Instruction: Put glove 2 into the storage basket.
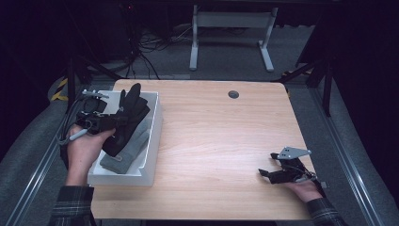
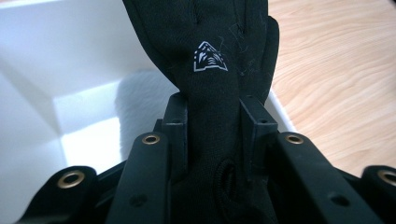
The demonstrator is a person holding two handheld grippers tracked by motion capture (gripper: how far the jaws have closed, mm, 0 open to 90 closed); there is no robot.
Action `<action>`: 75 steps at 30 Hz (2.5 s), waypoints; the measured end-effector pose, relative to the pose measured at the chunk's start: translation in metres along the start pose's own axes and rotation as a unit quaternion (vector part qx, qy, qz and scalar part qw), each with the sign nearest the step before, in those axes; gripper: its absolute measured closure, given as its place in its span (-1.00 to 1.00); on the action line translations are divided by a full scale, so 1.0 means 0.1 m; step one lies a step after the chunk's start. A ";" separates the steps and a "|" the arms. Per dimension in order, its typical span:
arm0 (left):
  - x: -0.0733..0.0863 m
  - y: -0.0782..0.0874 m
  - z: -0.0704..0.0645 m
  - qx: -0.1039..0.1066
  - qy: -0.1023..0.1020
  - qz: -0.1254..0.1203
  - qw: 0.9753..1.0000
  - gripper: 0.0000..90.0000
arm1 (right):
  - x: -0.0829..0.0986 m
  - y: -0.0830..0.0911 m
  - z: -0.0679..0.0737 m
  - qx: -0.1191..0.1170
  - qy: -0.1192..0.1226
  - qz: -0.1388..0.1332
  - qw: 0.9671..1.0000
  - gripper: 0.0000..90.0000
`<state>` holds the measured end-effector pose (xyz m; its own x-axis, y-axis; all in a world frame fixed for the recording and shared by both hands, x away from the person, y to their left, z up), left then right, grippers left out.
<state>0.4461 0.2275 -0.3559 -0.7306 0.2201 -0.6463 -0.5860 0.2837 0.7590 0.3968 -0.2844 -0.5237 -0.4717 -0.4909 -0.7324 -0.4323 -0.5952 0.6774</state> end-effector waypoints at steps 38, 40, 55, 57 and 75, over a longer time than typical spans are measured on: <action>0.37 -0.66 0.32 -0.068 0.018 0.031 0.997 -0.42 | 0.00 0.00 0.00 0.000 0.000 0.000 1.000 -0.66; 0.33 -0.62 0.31 -0.065 0.014 0.026 0.997 -0.48 | 0.00 0.00 0.00 0.000 0.000 0.000 1.000 -0.66; 0.07 -0.40 -0.05 -0.017 -0.024 -0.004 1.000 -0.60 | 0.00 0.00 0.00 0.002 -0.001 0.000 1.000 -0.66; 0.03 -0.39 -0.13 -0.010 -0.030 -0.007 0.999 -0.61 | 0.00 0.00 0.00 0.002 -0.001 0.001 1.000 -0.66; -0.17 -0.35 -0.80 0.058 -0.079 -0.039 0.994 -0.63 | 0.00 0.00 0.00 0.002 -0.001 0.001 1.000 -0.66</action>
<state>0.4515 0.1391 -0.3651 -0.6148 0.3343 -0.7143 -0.5882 0.4089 0.6977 0.3964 -0.2849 -0.5237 -0.4733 -0.4910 -0.7314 -0.4351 -0.5916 0.6788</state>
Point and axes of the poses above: each handheld gripper's, and its own axes: y roughly backward along the jaws, x roughly out of its underside, z roughly to its left, the point moved 8 cm from there along -y, roughly forward along the jaws, and after that the axes turned 8 degrees about -x, right-handed, at the moved point
